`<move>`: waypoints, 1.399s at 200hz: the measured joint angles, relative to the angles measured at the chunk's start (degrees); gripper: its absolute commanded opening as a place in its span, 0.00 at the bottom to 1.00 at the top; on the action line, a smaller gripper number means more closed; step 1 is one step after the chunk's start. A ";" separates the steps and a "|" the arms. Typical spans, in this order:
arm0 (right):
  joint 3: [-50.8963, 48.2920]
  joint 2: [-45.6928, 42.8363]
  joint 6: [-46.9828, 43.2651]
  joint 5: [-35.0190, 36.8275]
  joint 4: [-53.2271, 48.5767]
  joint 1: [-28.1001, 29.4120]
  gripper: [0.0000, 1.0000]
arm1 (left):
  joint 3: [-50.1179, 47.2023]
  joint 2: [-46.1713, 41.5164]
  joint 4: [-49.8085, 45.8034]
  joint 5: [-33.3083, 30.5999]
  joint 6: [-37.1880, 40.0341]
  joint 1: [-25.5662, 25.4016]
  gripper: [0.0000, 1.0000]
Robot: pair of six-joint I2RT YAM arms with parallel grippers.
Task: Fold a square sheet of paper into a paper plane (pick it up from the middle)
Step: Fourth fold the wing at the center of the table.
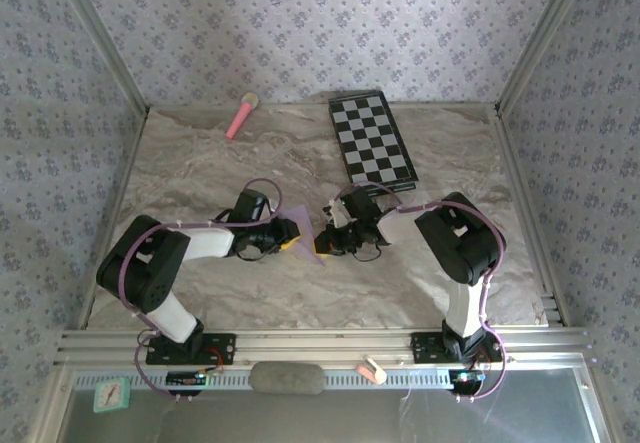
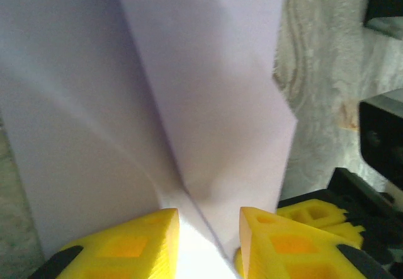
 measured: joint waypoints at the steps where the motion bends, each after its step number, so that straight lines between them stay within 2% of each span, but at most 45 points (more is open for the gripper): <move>1: 0.00 0.02 0.00 -0.02 0.02 -0.02 0.06 | 0.04 0.02 -0.13 -0.04 0.09 0.00 0.35; 97: -0.02 0.13 0.00 -0.48 0.20 -0.17 0.06 | 13.75 4.09 -21.24 -9.64 2.38 -3.96 0.40; 156: -0.46 -0.04 0.22 -0.96 1.07 -0.28 0.12 | 22.14 8.48 -32.09 -15.37 2.80 -6.95 0.45; 227: -2.08 -2.34 0.22 0.90 0.81 -0.50 0.14 | 24.87 10.03 -35.17 -17.70 3.54 -8.37 0.52; 280: -2.16 -2.67 0.22 1.03 0.39 -0.46 0.15 | 25.70 10.69 -36.00 -18.32 3.91 -8.79 0.54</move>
